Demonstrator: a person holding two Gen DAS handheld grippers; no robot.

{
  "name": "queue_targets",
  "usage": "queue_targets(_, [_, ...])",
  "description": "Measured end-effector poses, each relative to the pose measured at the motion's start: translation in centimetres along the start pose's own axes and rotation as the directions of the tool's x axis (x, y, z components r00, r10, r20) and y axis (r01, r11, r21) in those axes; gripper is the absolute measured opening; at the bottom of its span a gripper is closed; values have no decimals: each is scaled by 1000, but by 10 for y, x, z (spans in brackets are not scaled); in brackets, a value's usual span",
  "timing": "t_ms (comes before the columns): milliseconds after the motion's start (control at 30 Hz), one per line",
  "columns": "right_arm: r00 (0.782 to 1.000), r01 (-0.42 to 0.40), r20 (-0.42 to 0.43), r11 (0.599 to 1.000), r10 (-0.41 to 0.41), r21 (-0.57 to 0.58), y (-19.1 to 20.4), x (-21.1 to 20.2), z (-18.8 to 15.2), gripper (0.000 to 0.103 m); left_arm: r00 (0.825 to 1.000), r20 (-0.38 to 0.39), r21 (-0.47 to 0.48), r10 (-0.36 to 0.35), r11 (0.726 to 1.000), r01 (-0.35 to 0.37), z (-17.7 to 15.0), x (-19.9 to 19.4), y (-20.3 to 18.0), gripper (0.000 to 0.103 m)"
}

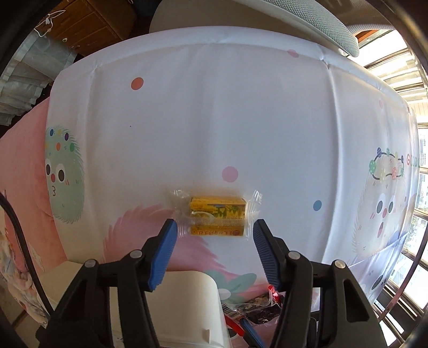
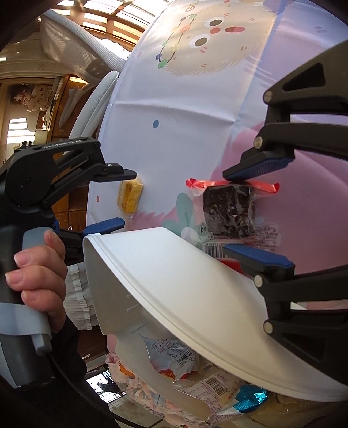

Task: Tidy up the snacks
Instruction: 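Grasp yellow cake packet with left tool while right tool lifts brown candy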

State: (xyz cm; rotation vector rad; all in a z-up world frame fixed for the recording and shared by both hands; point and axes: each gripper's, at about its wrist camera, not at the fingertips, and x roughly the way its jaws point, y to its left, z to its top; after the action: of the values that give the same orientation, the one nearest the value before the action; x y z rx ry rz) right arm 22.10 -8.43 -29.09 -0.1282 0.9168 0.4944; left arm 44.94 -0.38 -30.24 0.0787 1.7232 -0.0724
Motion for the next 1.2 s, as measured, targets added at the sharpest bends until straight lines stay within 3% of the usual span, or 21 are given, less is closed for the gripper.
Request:
queue_targets(500, [1000, 10, -4, 1000, -10, -17, -1, -1, -1, 41, 999, 49, 8, 2, 1000, -2, -3, 0, 3, 44])
queue_targets(733, [1000, 3, -25, 1000, -4, -14, -4, -4, -2, 41, 995, 79, -12, -60, 998, 61, -5, -5, 9, 41])
queue_targets(967, [999, 36, -33, 999, -36, 13, -9, -17, -3, 41, 986, 137, 3, -97, 995, 98, -17, -35, 5, 40])
queue_targets(1200, [997, 76, -5, 995, -76, 62, -13, -46, 3, 41, 965, 215, 20, -149, 989, 148, -39, -86, 2, 40])
